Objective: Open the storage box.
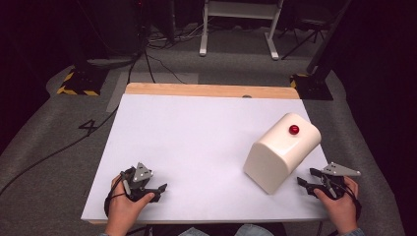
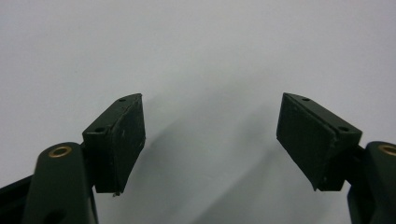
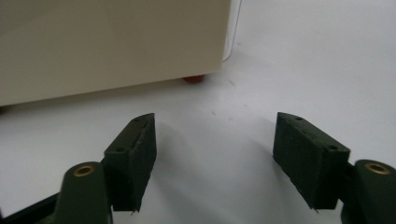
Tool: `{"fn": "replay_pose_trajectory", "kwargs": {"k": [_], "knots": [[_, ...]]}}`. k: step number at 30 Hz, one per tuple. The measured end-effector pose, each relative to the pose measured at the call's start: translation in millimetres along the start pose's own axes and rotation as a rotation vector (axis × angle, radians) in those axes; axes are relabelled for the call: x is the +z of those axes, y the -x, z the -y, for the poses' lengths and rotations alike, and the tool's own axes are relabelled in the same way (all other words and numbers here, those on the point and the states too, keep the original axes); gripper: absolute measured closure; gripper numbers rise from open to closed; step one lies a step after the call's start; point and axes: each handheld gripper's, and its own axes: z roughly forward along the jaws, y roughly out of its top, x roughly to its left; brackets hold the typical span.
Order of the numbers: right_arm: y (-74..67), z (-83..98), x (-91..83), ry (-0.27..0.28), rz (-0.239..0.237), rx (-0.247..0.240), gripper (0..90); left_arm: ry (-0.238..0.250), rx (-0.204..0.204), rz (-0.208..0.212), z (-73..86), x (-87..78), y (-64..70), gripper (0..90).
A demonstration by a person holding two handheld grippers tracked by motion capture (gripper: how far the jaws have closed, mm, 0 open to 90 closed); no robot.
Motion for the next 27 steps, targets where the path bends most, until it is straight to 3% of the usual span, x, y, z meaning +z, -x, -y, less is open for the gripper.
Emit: {"fn": "replay_pose_trajectory", "kwargs": {"k": [3,6,11,15,16,17,21,22,24,27], "knots": [[-3.2,-0.5,-6.0,0.007,-0.013,-0.005,37.8,0.009,-0.005,0.012,-3.8,-2.0,3.3,22.5],[-12.0,-0.5,-19.7,0.01,-0.043,-0.041,43.2,0.017,0.001,0.039,-11.0,1.1,9.6,21.1],[-27.1,-2.3,-31.1,0.029,-0.087,-0.078,46.3,-0.018,0.043,0.023,-15.2,13.0,15.6,21.9],[-37.9,-5.7,-36.3,0.046,-0.122,-0.109,50.3,-0.041,0.039,0.018,-14.0,18.6,13.9,22.5],[-46.1,-9.1,-39.5,0.07,-0.144,-0.139,53.7,-0.048,0.023,0.018,-12.0,20.8,12.0,22.6],[-46.1,-9.1,-39.5,0.07,-0.144,-0.139,53.7,-0.048,0.023,0.018,-12.0,20.8,12.0,23.1],[-72.0,-18.2,-42.7,0.106,-0.241,-0.201,68.3,-0.035,0.017,0.001,-8.3,20.4,11.3,24.8],[-72.0,-18.2,-42.7,0.106,-0.241,-0.201,68.3,-0.035,0.017,0.001,-8.3,20.4,11.3,24.7],[-87.9,-23.8,-41.0,0.103,-0.293,-0.249,71.7,-0.022,0.02,0.002,-6.8,20.7,11.2,24.6],[-98.4,-28.9,-38.3,0.108,-0.317,-0.279,71.3,-0.012,0.024,0.0,-4.5,20.5,10.7,24.6]]}}
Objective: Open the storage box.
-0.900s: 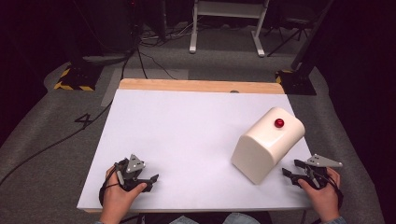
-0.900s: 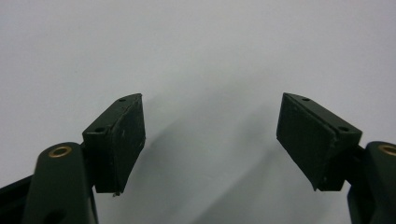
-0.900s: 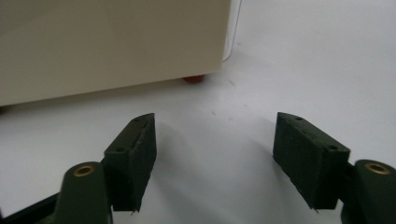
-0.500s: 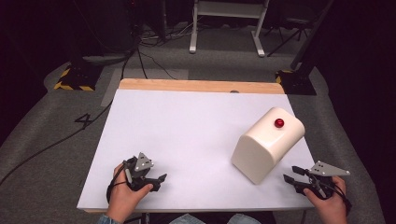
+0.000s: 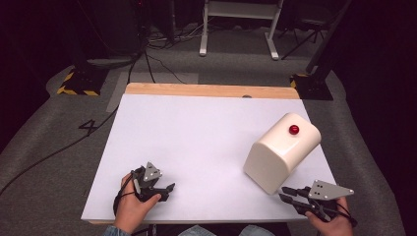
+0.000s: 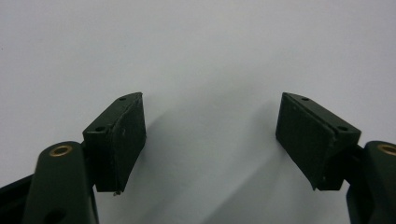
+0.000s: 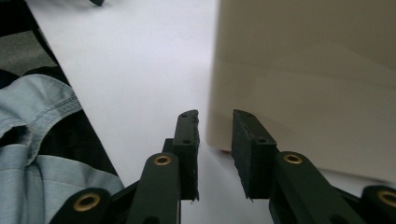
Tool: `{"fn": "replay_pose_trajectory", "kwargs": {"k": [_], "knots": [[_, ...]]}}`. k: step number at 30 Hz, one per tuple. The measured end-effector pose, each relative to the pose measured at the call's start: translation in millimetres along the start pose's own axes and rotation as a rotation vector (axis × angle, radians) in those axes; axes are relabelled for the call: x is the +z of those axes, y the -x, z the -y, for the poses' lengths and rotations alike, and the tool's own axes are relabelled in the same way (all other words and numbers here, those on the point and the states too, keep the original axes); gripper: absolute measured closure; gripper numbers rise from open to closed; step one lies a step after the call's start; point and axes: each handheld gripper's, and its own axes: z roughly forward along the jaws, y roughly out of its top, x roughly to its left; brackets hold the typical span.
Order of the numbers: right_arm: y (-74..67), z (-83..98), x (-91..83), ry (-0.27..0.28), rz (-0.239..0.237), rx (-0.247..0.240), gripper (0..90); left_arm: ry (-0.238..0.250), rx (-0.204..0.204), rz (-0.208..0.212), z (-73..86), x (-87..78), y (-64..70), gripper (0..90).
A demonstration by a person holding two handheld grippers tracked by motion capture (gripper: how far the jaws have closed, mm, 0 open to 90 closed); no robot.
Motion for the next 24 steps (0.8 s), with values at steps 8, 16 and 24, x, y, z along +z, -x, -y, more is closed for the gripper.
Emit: {"fn": "replay_pose_trajectory", "kwargs": {"k": [8,16,24], "knots": [[3.8,-2.6,3.3,-0.006,-0.038,0.004,71.7,0.005,-0.001,-0.002,0.5,0.5,0.6,24.5],[8.9,-0.4,4.8,0.011,-0.069,-0.005,65.4,0.004,-0.001,-0.002,0.4,0.6,0.4,24.4],[10.1,-0.3,-13.1,0.181,0.057,0.032,60.8,0.005,-0.002,-0.001,0.6,0.6,0.6,24.4]]}}
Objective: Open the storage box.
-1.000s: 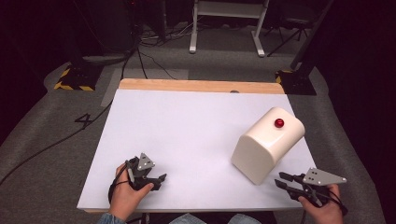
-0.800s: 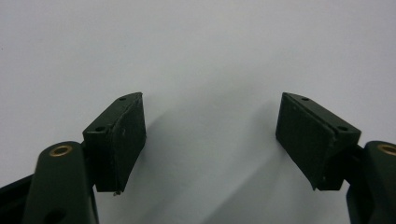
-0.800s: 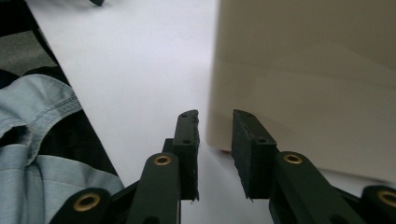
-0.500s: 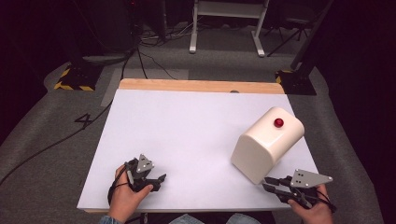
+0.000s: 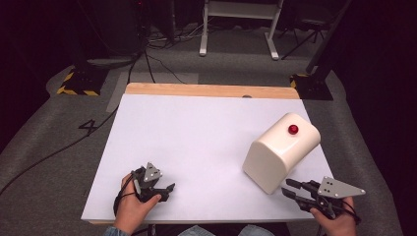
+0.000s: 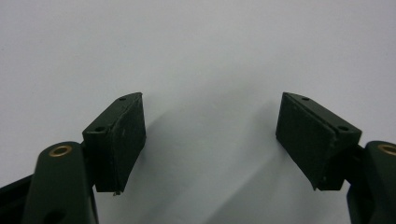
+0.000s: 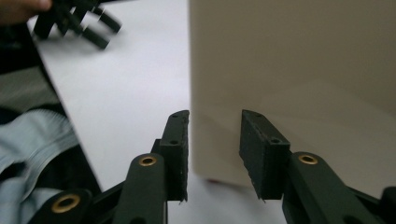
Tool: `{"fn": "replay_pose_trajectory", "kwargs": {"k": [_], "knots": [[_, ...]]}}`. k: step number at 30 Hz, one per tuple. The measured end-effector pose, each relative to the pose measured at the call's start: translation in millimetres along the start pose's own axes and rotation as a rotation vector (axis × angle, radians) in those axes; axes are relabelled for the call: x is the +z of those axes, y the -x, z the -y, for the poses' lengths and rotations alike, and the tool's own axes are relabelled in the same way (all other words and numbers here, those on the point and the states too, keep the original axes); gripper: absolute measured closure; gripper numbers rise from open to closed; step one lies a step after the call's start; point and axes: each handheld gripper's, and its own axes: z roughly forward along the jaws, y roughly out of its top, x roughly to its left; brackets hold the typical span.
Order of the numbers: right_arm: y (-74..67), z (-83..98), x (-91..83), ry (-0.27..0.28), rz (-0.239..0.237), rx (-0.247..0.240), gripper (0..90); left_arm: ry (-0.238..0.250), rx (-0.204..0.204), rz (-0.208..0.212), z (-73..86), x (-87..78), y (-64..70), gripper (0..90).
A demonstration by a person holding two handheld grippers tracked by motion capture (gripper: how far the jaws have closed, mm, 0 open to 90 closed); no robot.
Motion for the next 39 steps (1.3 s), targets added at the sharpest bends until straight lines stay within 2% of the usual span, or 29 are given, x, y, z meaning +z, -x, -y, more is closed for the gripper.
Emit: {"fn": "replay_pose_trajectory", "kwargs": {"k": [3,7,11,15,22,25,31,36,37,39], "knots": [[-1.6,1.5,0.0,0.042,0.054,-0.011,60.6,-0.001,0.001,-0.001,-0.1,0.0,-0.1,24.5],[-2.5,2.1,2.0,0.051,0.08,-0.02,61.8,-0.001,0.001,-0.001,-0.2,0.0,-0.2,24.4],[-4.5,1.6,7.6,0.061,0.08,-0.022,60.8,-0.001,0.001,0.0,-0.2,0.0,-0.2,24.4],[-6.4,0.4,14.9,0.054,0.061,-0.023,60.8,-0.001,0.001,-0.001,-0.2,0.0,-0.1,24.4],[-11.5,-9.3,40.4,0.052,0.008,-0.038,60.8,-0.001,0.002,-0.001,-0.1,0.0,-0.1,24.4],[-15.4,-12.2,49.6,0.049,-0.007,-0.045,57.9,-0.001,0.004,-0.001,0.1,-0.1,-0.1,24.4],[-19.2,-12.3,53.6,0.035,-0.022,-0.051,57.1,0.0,0.004,-0.001,0.2,0.0,0.0,24.4],[-20.3,-10.0,57.8,0.01,-0.053,-0.05,58.8,-0.002,0.004,-0.001,0.0,-0.1,0.0,24.4],[-23.5,-9.7,63.5,-0.01,-0.068,-0.065,59.4,-0.002,0.004,-0.001,0.0,0.0,-0.1,24.4],[-26.5,-10.9,68.8,-0.01,-0.074,-0.085,59.3,-0.001,0.003,-0.002,-0.1,0.0,0.1,24.4]]}}
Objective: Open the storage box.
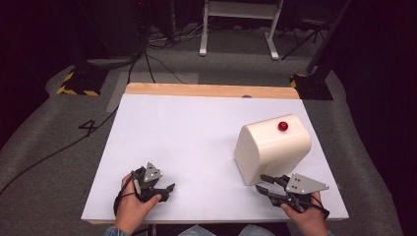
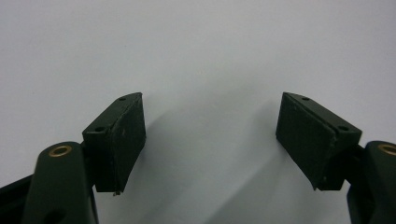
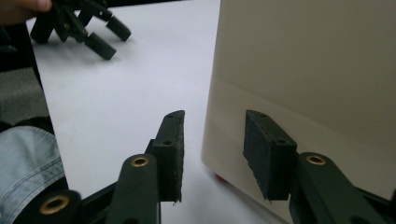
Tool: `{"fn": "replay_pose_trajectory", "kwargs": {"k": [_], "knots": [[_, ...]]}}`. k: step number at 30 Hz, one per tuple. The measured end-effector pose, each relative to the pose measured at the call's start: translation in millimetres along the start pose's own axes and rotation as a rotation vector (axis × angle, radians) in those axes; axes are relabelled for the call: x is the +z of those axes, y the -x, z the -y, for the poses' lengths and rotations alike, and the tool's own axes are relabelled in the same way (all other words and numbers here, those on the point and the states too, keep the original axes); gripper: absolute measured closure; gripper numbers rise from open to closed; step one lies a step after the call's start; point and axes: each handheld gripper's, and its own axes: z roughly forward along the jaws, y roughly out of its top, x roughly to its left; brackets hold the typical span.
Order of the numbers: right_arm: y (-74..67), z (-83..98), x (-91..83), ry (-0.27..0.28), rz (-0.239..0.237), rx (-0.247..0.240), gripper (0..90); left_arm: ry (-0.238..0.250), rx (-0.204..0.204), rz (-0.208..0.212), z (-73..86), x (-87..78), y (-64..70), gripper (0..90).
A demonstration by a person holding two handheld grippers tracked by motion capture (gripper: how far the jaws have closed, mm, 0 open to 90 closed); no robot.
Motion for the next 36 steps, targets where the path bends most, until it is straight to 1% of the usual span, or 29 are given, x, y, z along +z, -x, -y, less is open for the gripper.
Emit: {"fn": "replay_pose_trajectory", "kwargs": {"k": [2,3,5,6,7,8,9,10,11,12,13,14,15,16,19,22,23,25,29,32,34,36], "knots": [[-0.5,-1.3,2.8,0.002,0.001,-0.007,59.1,0.001,0.0,0.001,0.0,0.1,0.0,24.4],[-0.2,-4.0,9.1,0.003,-0.005,-0.013,59.4,0.001,-0.001,0.001,0.1,0.1,0.0,24.4],[0.1,-6.3,17.1,0.01,-0.002,-0.019,59.2,0.0,0.001,0.001,0.2,0.0,-0.1,24.4],[0.1,-6.3,17.1,0.01,-0.002,-0.019,59.2,0.0,0.001,0.001,0.2,0.0,-0.1,24.4],[-0.1,-7.8,21.6,0.012,-0.002,-0.023,59.2,0.001,0.001,0.001,0.2,0.0,-0.1,24.4],[-0.9,-11.4,31.1,0.013,0.003,-0.037,59.1,0.001,0.001,0.001,0.3,0.0,-0.1,24.4],[-0.9,-11.4,31.1,0.013,0.003,-0.037,59.1,0.001,0.001,0.001,0.3,0.0,-0.1,24.4],[-1.6,-13.4,36.0,0.012,0.011,-0.043,58.9,0.001,0.0,0.001,0.3,0.0,0.0,24.4],[-3.4,-17.5,45.6,0.01,0.035,-0.05,57.5,0.001,0.001,0.001,0.3,0.0,0.0,24.4],[-4.3,-19.5,50.1,0.006,0.048,-0.053,57.4,0.001,0.001,0.001,0.3,0.0,0.0,24.4],[-4.3,-19.5,50.1,0.006,0.048,-0.053,57.4,0.003,-0.001,0.001,0.4,0.1,0.2,24.4],[-5.9,-23.4,58.8,0.004,0.081,-0.055,57.4,0.003,-0.001,0.001,0.4,0.1,0.2,24.4],[-5.9,-23.4,58.8,0.004,0.081,-0.055,57.4,0.003,-0.001,0.001,0.4,0.1,0.2,24.4],[-7.3,-27.2,67.2,0.0,0.112,-0.05,57.5,0.003,-0.001,0.001,0.4,0.1,0.2,24.4],[-7.8,-32.0,79.0,-0.001,0.154,-0.039,57.5,0.004,-0.001,0.0,0.4,0.1,0.3,24.4],[-6.6,-36.8,89.4,-0.007,0.186,-0.029,57.6,0.004,-0.002,0.0,0.5,0.1,0.3,24.4],[-6.6,-36.8,89.4,-0.007,0.186,-0.029,57.6,0.004,-0.001,0.0,0.4,0.1,0.2,24.4],[-5.7,-39.9,95.6,-0.011,0.206,-0.023,57.4,0.003,-0.001,0.0,0.5,0.0,0.2,24.4],[-5.3,-43.1,105.9,-0.017,0.237,-0.025,56.7,0.002,0.001,0.001,0.4,0.0,0.0,24.4],[-6.5,-45.3,111.0,-0.022,0.248,-0.021,54.1,0.002,-0.001,0.001,0.4,0.0,0.0,24.4],[-8.8,-46.1,112.8,-0.02,0.246,-0.013,48.3,0.003,-0.001,0.001,0.5,0.0,0.1,24.4],[-11.6,-46.1,112.6,-0.016,0.242,-0.025,41.6,0.002,0.0,0.001,0.5,-0.1,0.0,24.4]]}}
